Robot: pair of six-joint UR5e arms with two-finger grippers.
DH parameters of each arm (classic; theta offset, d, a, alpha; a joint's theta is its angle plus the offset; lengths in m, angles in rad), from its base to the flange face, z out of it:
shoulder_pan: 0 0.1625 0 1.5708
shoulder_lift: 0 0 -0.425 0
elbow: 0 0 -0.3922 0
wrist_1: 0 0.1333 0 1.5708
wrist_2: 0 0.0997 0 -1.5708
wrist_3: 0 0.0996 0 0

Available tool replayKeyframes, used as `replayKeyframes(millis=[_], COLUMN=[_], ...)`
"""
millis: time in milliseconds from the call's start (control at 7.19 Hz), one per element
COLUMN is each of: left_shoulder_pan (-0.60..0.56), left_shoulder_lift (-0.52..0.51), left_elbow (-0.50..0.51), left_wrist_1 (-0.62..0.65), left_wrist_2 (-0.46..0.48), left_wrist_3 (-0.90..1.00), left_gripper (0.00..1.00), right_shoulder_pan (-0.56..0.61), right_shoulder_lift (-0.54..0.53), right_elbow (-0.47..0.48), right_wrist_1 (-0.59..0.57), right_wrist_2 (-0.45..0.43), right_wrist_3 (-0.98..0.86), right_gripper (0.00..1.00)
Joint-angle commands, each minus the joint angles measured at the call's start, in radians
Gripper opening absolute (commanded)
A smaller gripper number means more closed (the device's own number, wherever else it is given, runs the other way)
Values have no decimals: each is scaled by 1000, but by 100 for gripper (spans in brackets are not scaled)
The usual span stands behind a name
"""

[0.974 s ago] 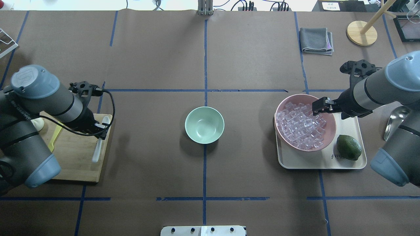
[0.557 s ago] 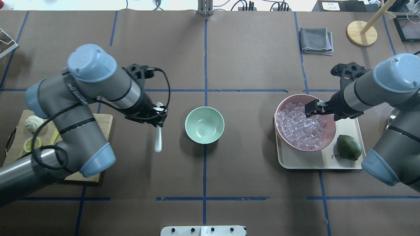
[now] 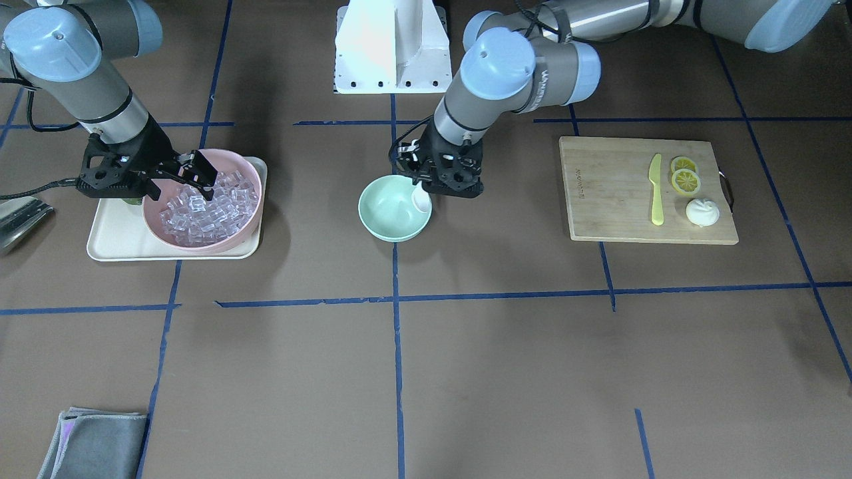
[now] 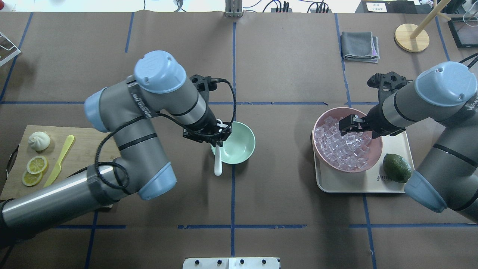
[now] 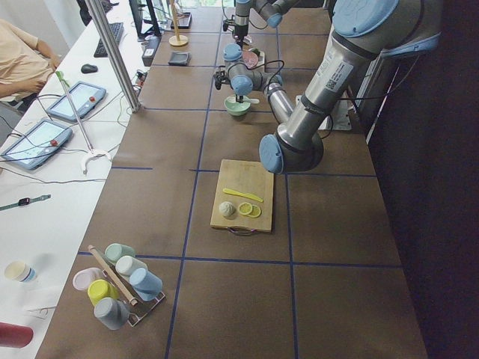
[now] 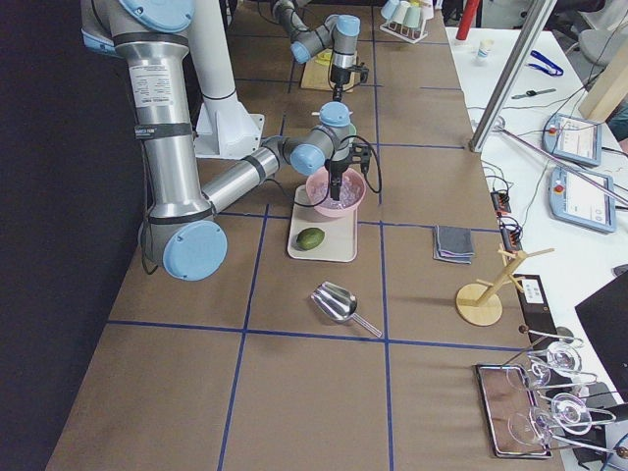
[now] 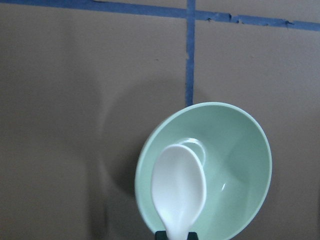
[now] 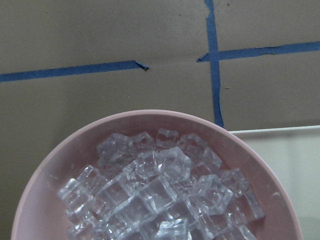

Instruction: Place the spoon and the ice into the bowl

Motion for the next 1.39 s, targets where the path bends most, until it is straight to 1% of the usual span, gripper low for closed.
replayKeyframes(millis=[0, 139, 278, 417, 557, 696, 835, 974, 1113, 1252], left_shoulder_pan=[4, 5, 11, 19, 16, 8, -20, -36, -50, -61], left_shoulder_lift=[-92, -115, -111, -111, -106, -92, -30, 31, 44, 64], left_elbow=[100, 132, 149, 146, 121, 67, -15, -97, -107, -105], left_wrist_1=[-5, -8, -13, -15, -11, -5, -2, -1, -1, -5], left_wrist_2=[14, 40, 61, 105, 120, 120, 115, 114, 115, 115], left_wrist_3=[7, 11, 11, 1, -3, -2, 1, 4, 7, 9], left_gripper=[6, 8, 22, 98, 100, 100, 100, 100, 100, 100], right_shoulder_pan=[-9, -10, -15, -21, -36, -41, -41, -41, -41, -38], right_shoulder_lift=[2, 16, 16, 16, 17, 30, 52, 51, 51, 50], right_elbow=[0, -1, -12, -17, -26, -46, -87, -86, -83, -81], right_wrist_1=[0, 0, 0, 0, 0, 0, 2, 2, 2, 2], right_wrist_2=[0, -2, -2, -2, -2, -5, -5, -5, -5, -4], right_wrist_3=[2, 2, 0, -1, -3, -5, -5, -9, -5, -6], right_gripper=[99, 100, 100, 100, 100, 99, 99, 98, 83, 46])
